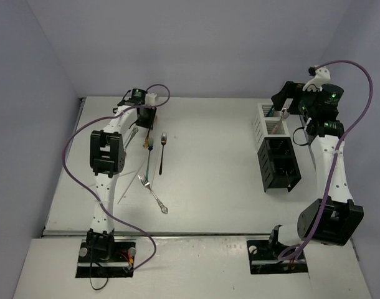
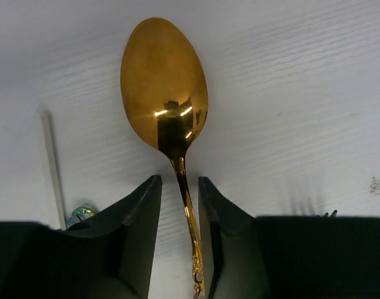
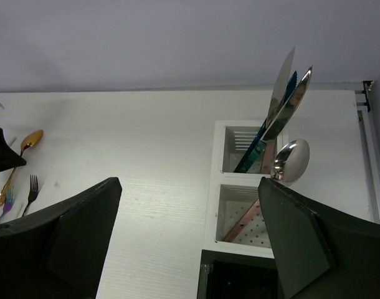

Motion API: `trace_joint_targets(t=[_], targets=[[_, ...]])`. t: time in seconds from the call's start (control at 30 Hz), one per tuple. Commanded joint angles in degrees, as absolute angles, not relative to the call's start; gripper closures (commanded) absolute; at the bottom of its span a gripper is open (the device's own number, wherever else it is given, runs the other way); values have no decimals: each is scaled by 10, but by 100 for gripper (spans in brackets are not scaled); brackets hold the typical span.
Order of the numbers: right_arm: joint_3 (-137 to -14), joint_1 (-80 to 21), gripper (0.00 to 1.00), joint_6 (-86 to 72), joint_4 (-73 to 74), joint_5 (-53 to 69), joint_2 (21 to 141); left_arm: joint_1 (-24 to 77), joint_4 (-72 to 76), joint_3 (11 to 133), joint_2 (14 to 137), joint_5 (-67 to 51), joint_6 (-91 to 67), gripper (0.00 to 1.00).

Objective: Sort the eating utensils into containers

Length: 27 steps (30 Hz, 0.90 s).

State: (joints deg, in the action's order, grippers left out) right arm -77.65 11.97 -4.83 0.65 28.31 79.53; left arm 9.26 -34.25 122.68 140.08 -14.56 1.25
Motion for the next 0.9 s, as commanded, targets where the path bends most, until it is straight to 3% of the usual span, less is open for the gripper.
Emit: trace_joint_targets(t=[0.0, 0.1, 0.3, 0.47, 0.87], targets=[[-782, 101, 14, -61, -24, 294, 765, 91, -340, 1253, 1390, -123, 6, 91], [-779, 80, 20, -78, -25, 300, 765, 91, -340, 1258, 1372, -131, 6, 99], [-791, 13, 25, -114, -26, 304, 779, 88, -338, 1253, 1268, -219, -27, 100], [-824, -52, 26, -158, -26, 304, 797, 90, -276, 1154, 1136, -322, -94, 100], [-872, -133, 33, -331, -78, 370, 891, 133, -154, 956, 935, -332, -159, 100]])
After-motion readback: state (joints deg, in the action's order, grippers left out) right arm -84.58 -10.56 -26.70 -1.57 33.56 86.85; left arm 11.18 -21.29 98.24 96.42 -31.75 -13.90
